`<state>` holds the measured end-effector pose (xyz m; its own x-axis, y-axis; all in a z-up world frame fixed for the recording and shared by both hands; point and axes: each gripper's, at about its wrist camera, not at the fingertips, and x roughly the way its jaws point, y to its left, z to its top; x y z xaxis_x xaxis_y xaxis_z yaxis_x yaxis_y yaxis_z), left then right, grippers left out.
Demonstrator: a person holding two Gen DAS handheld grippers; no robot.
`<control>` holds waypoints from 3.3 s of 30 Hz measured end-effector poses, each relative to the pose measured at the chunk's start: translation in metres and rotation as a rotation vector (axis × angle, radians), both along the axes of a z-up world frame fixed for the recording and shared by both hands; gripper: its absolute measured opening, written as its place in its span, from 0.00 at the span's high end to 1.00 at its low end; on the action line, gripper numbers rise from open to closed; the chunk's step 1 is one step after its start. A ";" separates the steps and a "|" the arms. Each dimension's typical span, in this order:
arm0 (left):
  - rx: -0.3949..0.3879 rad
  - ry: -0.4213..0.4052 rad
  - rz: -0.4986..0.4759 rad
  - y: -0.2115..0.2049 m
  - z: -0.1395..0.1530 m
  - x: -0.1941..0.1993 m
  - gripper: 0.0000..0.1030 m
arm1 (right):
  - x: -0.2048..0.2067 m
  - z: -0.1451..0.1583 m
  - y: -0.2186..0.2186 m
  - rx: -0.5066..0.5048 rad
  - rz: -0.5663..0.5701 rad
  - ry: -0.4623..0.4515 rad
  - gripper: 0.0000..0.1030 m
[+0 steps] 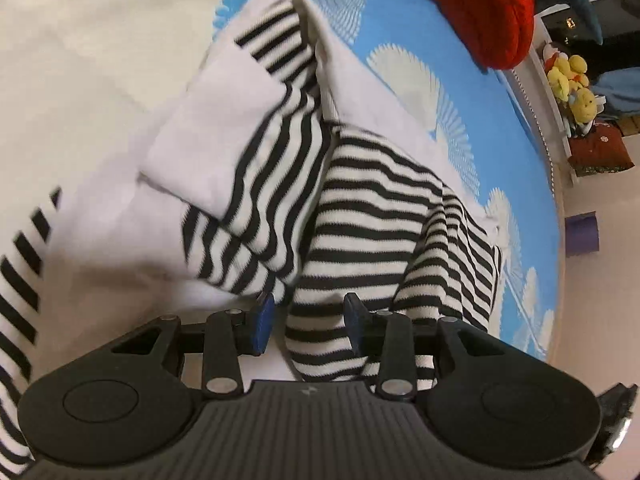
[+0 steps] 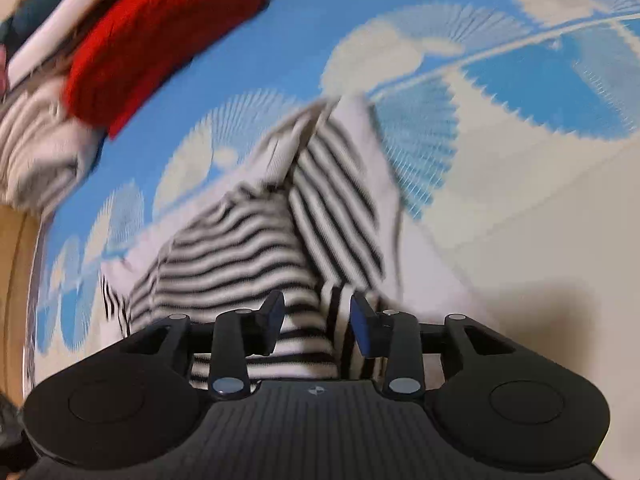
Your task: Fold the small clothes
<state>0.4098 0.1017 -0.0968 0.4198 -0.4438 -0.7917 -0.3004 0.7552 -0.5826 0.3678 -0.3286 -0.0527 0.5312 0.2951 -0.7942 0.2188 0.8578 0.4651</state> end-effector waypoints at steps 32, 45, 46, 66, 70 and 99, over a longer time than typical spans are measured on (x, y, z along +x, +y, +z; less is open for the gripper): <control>0.040 -0.082 0.050 0.039 0.020 0.000 0.59 | -0.005 0.005 -0.023 0.051 -0.163 -0.046 0.53; 0.108 -0.262 0.116 0.041 0.048 0.001 0.99 | -0.007 0.014 -0.027 0.160 -0.237 -0.159 0.96; 0.127 -0.203 0.117 0.042 0.040 0.004 0.99 | -0.004 0.005 -0.028 0.141 -0.245 -0.089 0.96; 0.321 -0.021 -0.085 -0.001 0.007 0.017 0.98 | 0.004 -0.022 0.013 0.108 -0.011 0.081 0.59; 0.305 -0.089 -0.050 0.003 0.020 0.013 0.96 | 0.002 -0.024 0.015 0.077 -0.013 0.105 0.60; 0.375 -0.419 -0.166 0.033 0.132 -0.165 0.92 | -0.176 0.098 -0.028 -0.153 -0.068 -0.357 0.55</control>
